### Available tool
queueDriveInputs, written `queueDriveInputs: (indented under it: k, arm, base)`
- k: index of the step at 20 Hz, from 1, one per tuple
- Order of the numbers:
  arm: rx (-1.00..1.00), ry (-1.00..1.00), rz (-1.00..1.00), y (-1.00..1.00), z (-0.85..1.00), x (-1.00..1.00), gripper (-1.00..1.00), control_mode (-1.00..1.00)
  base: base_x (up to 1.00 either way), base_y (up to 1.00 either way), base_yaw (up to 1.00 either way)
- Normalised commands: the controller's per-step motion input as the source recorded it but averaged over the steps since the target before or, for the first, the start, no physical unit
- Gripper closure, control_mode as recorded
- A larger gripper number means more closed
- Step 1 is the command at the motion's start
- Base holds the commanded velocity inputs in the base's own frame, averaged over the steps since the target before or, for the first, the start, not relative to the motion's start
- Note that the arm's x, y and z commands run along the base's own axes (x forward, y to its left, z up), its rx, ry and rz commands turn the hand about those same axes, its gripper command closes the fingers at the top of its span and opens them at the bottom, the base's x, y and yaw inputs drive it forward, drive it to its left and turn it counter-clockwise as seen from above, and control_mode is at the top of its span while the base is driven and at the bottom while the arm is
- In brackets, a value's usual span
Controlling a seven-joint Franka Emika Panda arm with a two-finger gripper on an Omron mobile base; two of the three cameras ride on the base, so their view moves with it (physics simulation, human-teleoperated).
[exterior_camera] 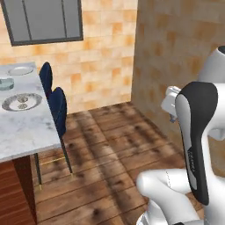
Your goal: Place two dumplings into each of the tupperware containers and then place the containers in the fridge.
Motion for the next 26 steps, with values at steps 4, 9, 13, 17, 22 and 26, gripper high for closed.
queueDriveInputs:
  k: [4,9,13,17,22,26]
  arm:
    - [0.00,0.00,0.00,0.00,0.00,0.00,-1.00,1.00]
    - [0.00,0.00,0.00,0.00,0.00,0.00,-1.00,1.00]
    - [0.00,0.00,0.00,0.00,0.00,0.00,-1.00,1.00]
    - [0.00,0.00,0.00,0.00,0.00,0.00,-1.00,1.00]
    - [0.00,0.00,0.00,0.00,0.00,0.00,-1.00,1.00]
    - [0.00,0.00,0.00,0.00,0.00,0.00,-1.00,1.00]
  base:
    - [0.47,-0.81,0.60]
    - [0.56,-0.79,0.59]
    - [0.70,-0.80,0.56]
    - [0.69,-0.86,0.52]
    - [0.62,-0.89,0.51]
    - [0.60,-0.87,0.52]
